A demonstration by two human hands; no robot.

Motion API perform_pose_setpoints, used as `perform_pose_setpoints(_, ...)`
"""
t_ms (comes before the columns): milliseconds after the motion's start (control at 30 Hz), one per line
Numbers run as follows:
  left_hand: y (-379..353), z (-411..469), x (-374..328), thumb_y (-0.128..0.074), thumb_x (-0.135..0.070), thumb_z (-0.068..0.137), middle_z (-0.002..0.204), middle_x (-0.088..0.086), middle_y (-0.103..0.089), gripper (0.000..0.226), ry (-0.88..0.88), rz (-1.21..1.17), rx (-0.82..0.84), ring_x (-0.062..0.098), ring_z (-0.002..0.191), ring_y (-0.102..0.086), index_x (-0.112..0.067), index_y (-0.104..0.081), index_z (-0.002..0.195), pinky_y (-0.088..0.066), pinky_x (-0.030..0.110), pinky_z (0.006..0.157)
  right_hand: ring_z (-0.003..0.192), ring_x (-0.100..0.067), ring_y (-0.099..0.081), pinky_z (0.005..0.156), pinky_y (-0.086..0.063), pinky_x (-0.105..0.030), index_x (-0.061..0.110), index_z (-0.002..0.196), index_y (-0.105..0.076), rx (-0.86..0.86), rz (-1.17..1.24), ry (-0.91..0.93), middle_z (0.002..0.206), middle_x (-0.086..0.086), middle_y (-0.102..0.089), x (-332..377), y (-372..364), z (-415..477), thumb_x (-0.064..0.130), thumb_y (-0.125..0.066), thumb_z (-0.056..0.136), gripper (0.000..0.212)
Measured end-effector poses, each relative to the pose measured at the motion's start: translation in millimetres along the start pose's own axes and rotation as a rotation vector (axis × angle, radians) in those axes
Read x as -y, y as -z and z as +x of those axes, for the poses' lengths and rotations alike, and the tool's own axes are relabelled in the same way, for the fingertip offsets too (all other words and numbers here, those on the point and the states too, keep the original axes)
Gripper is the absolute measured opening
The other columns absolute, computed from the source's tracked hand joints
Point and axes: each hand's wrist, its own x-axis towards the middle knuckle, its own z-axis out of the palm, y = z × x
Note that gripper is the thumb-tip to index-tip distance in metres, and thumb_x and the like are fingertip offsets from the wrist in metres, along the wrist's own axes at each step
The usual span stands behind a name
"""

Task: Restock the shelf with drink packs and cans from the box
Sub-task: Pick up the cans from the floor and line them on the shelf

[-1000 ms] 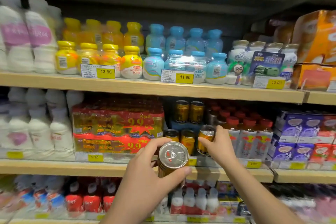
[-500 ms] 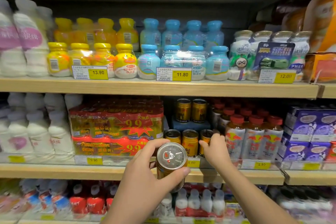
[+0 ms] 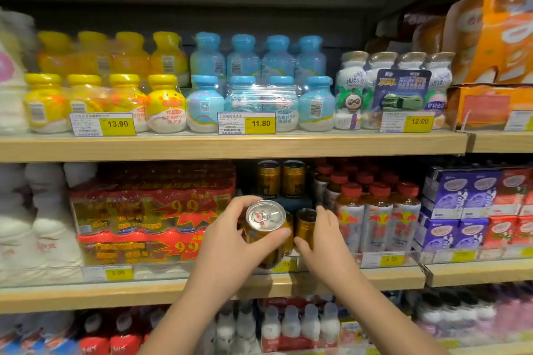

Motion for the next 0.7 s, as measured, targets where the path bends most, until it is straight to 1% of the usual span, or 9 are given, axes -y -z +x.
perform_pose_setpoints(100,-14,31,0,-0.080,-0.067,0.065,0.106,-0.037,-0.065,0.052,0.002,-0.009,0.004,-0.017,0.100,-0.058,-0.048,-0.059,0.108,-0.046,0.014,0.075,0.154,-0.011,-0.019,0.120,-0.025,-0.027,0.022,0.165,-0.003,0.012,0.045,0.083,0.170,0.006,-0.008,-1,22,-27,0.045,-0.057,0.101,0.087)
perform_pose_setpoints(267,-40,86,10,-0.079,-0.069,0.067,0.093,-0.022,-0.066,0.049,0.058,0.089,0.011,-0.010,0.085,-0.060,-0.040,-0.062,0.103,-0.040,0.005,0.061,0.142,0.007,-0.028,0.116,-0.023,-0.011,0.033,0.162,-0.011,0.049,0.099,0.096,0.160,0.025,-0.018,-3,55,-92,0.045,-0.057,0.101,0.077)
perform_pose_setpoints(333,-51,101,17,-0.082,-0.060,0.071,0.093,-0.023,-0.065,0.044,0.061,0.072,0.016,-0.011,0.086,-0.057,-0.041,-0.061,0.105,-0.041,0.008,0.063,0.131,0.013,-0.036,0.106,-0.025,0.000,0.038,0.154,-0.019,0.039,0.130,0.053,0.152,0.025,-0.027,-5,62,-117,0.040,-0.062,0.099,0.070)
perform_pose_setpoints(400,-61,113,23,-0.083,-0.054,0.073,0.092,-0.027,-0.060,0.038,0.094,0.079,0.027,-0.011,0.083,-0.053,-0.044,-0.057,0.100,-0.040,0.010,0.065,0.117,0.016,-0.040,0.092,-0.026,0.008,0.032,0.146,-0.033,0.056,0.293,-0.061,0.145,0.013,-0.039,-14,68,-130,0.023,-0.067,0.099,0.059)
perform_pose_setpoints(467,-68,123,30,-0.081,-0.055,0.075,0.093,-0.025,-0.060,0.039,0.139,0.132,0.065,-0.003,0.084,-0.055,-0.041,-0.057,0.102,-0.043,0.018,0.068,0.125,0.002,-0.047,0.095,-0.030,0.004,0.015,0.145,-0.044,0.193,0.377,-0.076,0.144,-0.005,-0.048,-26,81,-140,0.010,-0.060,0.102,0.046)
perform_pose_setpoints(500,-70,127,34,-0.079,-0.056,0.076,0.098,-0.019,-0.064,0.041,0.154,0.167,0.088,0.005,0.089,-0.060,-0.037,-0.059,0.107,-0.045,0.023,0.072,0.134,-0.015,-0.050,0.105,-0.032,-0.008,0.003,0.146,-0.046,0.278,0.346,0.004,0.146,-0.016,-0.051,-34,86,-142,0.006,-0.053,0.105,0.041)
perform_pose_setpoints(567,-73,134,41,-0.076,-0.060,0.078,0.111,-0.010,-0.068,0.053,0.169,0.211,0.111,0.015,0.102,-0.064,-0.029,-0.064,0.119,-0.046,0.029,0.080,0.146,-0.034,-0.041,0.115,-0.027,-0.027,-0.013,0.148,-0.037,0.201,0.342,-0.049,0.152,-0.028,-0.045,-48,90,-150,0.003,-0.041,0.109,0.043)
perform_pose_setpoints(633,-74,136,43,-0.074,-0.063,0.077,0.113,-0.008,-0.069,0.056,0.170,0.225,0.115,0.017,0.102,-0.064,-0.029,-0.065,0.120,-0.046,0.030,0.080,0.148,-0.021,-0.038,0.118,-0.025,-0.023,0.002,0.153,-0.034,0.170,0.471,-0.011,0.157,-0.012,-0.043,-50,82,-162,0.008,-0.051,0.106,0.050)
perform_pose_setpoints(700,-73,135,39,-0.074,-0.063,0.077,0.108,-0.010,-0.068,0.052,0.161,0.243,0.113,0.015,0.096,-0.062,-0.030,-0.065,0.116,-0.044,0.029,0.077,0.140,0.002,-0.042,0.117,-0.032,-0.019,0.038,0.145,-0.039,0.071,0.389,-0.009,0.148,0.019,-0.045,-46,92,-161,0.028,-0.072,0.095,0.060)
